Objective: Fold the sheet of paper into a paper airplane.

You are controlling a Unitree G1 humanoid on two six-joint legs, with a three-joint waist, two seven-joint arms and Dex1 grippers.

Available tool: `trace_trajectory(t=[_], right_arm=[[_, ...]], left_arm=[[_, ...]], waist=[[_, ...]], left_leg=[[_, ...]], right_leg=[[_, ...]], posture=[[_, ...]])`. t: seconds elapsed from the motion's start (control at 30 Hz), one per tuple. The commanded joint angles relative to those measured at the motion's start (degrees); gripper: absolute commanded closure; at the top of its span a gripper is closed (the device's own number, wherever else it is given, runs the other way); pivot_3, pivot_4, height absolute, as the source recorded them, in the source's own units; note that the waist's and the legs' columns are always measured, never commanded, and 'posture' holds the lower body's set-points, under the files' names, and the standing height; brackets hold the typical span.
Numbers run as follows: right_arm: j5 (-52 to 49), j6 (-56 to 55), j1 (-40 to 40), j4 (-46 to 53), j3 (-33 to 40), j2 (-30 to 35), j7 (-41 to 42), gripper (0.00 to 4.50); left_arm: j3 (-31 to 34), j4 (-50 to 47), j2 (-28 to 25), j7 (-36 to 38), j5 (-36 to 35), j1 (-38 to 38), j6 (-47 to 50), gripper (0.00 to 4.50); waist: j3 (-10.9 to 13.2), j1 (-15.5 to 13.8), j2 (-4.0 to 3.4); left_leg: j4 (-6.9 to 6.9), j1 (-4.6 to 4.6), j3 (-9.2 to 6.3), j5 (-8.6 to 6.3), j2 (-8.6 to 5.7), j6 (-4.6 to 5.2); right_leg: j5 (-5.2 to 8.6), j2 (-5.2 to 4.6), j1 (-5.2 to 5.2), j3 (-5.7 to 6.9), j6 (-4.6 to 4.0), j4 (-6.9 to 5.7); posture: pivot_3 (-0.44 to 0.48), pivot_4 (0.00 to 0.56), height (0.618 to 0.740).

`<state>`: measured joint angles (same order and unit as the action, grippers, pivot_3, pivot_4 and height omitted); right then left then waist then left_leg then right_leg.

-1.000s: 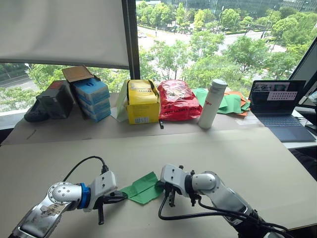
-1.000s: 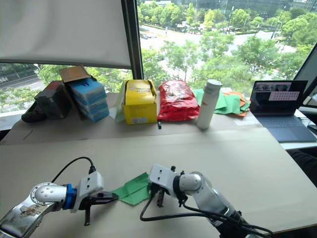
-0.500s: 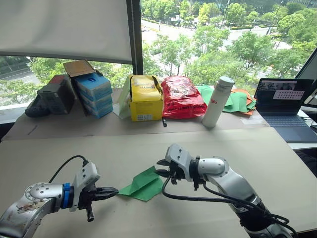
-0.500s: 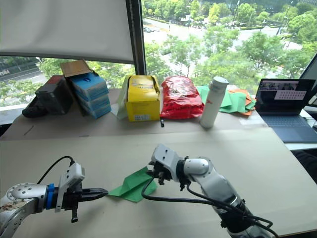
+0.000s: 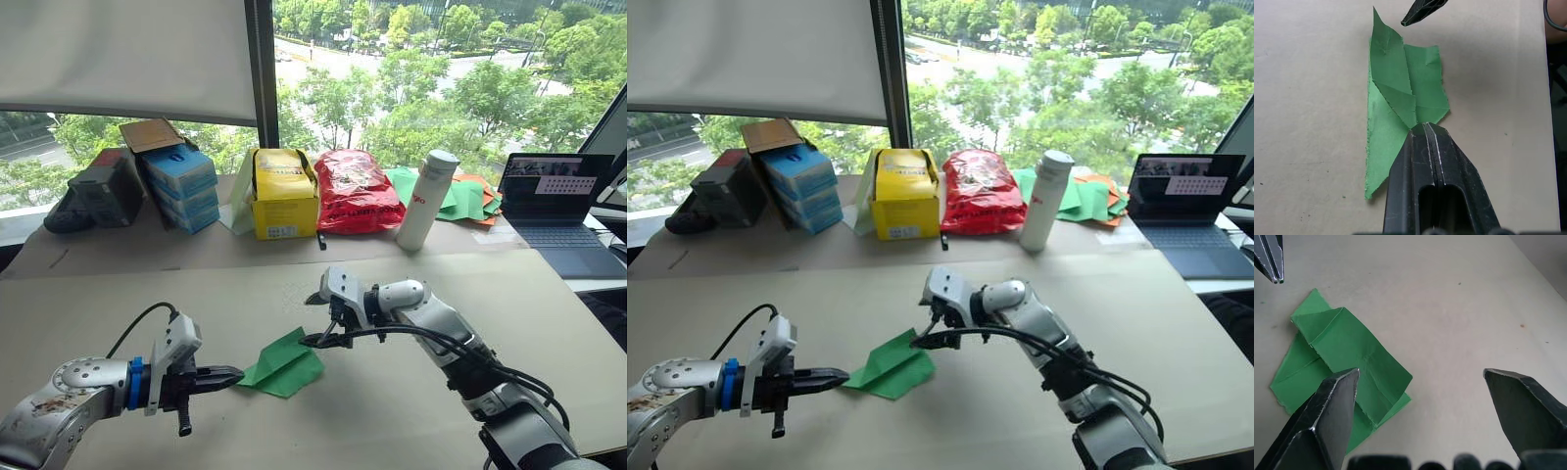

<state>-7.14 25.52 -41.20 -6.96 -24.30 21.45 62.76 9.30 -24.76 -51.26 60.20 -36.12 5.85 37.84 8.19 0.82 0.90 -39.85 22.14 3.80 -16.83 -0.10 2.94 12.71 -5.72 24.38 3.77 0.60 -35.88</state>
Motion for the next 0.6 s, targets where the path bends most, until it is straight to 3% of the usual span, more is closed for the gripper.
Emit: trace_trajectory(t=[0.03, 0.1, 0.13, 0.53, 0.6], right_arm=[[-3.0, -1.8, -1.7, -1.8, 0.2, -0.9, 5.8, 0.04], [-2.5, -2.4, -1.8, -2.7, -0.4, -1.5, 6.9, 0.04], [-1.7, -2.9, -1.7, -3.3, -0.7, -1.8, 6.9, 0.27], [2.0, -8.0, -0.2, -5.0, -1.8, -2.1, 6.3, 4.36], [2.6, -8.6, 0.3, -3.9, -2.1, -1.5, 6.3, 4.48]], left_arm=[[0.9, -1.6, -0.1, 0.1, -0.5, 0.4, -0.6, 4.50], [0.9, -1.6, -0.1, 0.0, -0.4, 0.7, -0.8, 4.50], [1.0, -1.6, 0.0, -0.1, -0.4, 0.8, -1.0, 4.50], [-0.6, -0.3, 1.2, -0.6, 1.4, 0.7, -2.8, 4.50], [-0.8, 0.3, 1.3, -0.3, 1.8, 0.5, -3.3, 4.50]], waist=[[0.0, 0.0, -0.01], [0.0, -0.1, -0.01], [0.0, -0.1, -0.01], [0.0, 0.0, -0.03], [0.0, 0.0, -0.03]], left_leg=[[0.00, 0.01, 0.00, 0.00, 0.00, 0.00], [-0.01, 0.02, 0.00, 0.00, -0.01, 0.01], [-0.01, 0.03, -0.01, -0.01, -0.02, 0.01], [0.00, 0.00, -0.01, 0.03, -0.02, -0.05], [0.00, 0.00, -0.01, 0.03, -0.03, -0.06]], right_leg=[[0.00, -0.01, 0.00, -0.02, 0.00, 0.01], [0.00, -0.05, 0.00, -0.04, 0.00, 0.01], [0.00, -0.10, 0.00, -0.05, 0.00, 0.01], [0.00, -0.38, 0.01, -0.01, 0.00, -0.02], [0.00, -0.38, 0.01, -0.01, 0.00, -0.02]], posture=[[0.000, 0.150, 0.740], [0.000, 0.150, 0.740], [0.000, 0.150, 0.740], [0.000, 0.150, 0.740], [0.000, 0.150, 0.740]])
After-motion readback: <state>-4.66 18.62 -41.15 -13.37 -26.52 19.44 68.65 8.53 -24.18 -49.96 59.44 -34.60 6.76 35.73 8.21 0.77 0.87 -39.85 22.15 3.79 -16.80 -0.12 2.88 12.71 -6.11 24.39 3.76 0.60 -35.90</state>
